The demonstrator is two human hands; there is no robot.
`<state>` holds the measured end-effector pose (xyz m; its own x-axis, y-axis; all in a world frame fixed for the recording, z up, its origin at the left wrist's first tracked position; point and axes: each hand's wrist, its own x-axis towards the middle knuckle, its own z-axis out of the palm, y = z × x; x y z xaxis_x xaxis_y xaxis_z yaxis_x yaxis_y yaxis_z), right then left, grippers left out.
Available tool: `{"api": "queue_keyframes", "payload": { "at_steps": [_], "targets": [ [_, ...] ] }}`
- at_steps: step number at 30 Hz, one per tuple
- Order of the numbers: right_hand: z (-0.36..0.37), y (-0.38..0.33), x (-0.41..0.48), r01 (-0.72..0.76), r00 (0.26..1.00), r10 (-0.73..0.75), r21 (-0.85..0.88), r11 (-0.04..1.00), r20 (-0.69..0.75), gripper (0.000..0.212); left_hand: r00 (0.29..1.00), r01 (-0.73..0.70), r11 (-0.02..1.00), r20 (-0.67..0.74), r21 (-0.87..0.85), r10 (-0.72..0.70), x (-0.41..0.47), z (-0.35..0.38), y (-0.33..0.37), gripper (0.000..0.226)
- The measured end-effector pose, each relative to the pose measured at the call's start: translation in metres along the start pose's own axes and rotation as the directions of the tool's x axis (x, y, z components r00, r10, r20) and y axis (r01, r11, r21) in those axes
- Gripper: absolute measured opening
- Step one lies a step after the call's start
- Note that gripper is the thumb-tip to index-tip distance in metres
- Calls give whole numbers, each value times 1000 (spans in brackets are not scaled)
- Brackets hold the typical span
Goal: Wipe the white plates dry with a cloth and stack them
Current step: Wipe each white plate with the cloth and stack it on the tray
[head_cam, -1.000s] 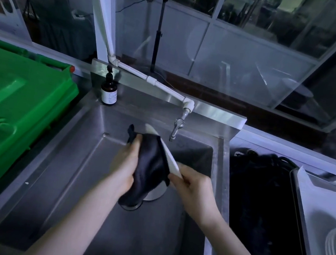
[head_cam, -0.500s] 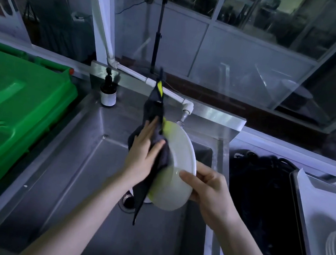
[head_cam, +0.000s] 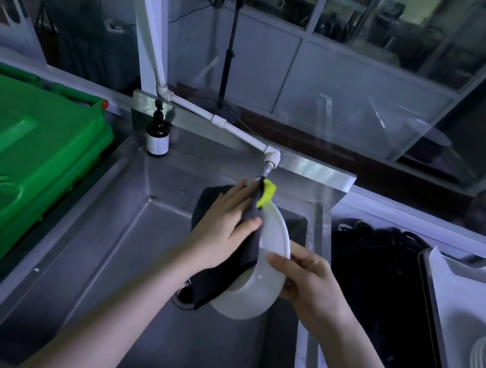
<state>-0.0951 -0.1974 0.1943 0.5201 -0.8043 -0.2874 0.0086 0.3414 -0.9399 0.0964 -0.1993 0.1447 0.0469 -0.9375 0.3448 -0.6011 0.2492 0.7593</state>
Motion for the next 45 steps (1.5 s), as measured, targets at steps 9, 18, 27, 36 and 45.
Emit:
{"api": "queue_keyframes", "payload": {
  "at_steps": [9,18,27,36,45],
  "targets": [
    [-25,-5,-1,77,986,-28,300,951,-166,28,932,266,926,-176,-267,-318,-53,31,-8,55],
    [-12,6,9,90,966,11,377,922,-258,27,992,120,993,-48,6,-119,-46,39,18,56],
    [-12,-2,6,101,980,-38,327,940,-193,29,998,-21,993,57,120,14,-31,24,35,62],
    [-14,-3,5,91,982,-33,311,946,-186,30,994,72,987,73,145,-84,-14,11,15,59],
    [1,16,9,81,978,1,388,918,-206,22,984,-114,966,161,233,77,-23,25,44,60]
  ]
}}
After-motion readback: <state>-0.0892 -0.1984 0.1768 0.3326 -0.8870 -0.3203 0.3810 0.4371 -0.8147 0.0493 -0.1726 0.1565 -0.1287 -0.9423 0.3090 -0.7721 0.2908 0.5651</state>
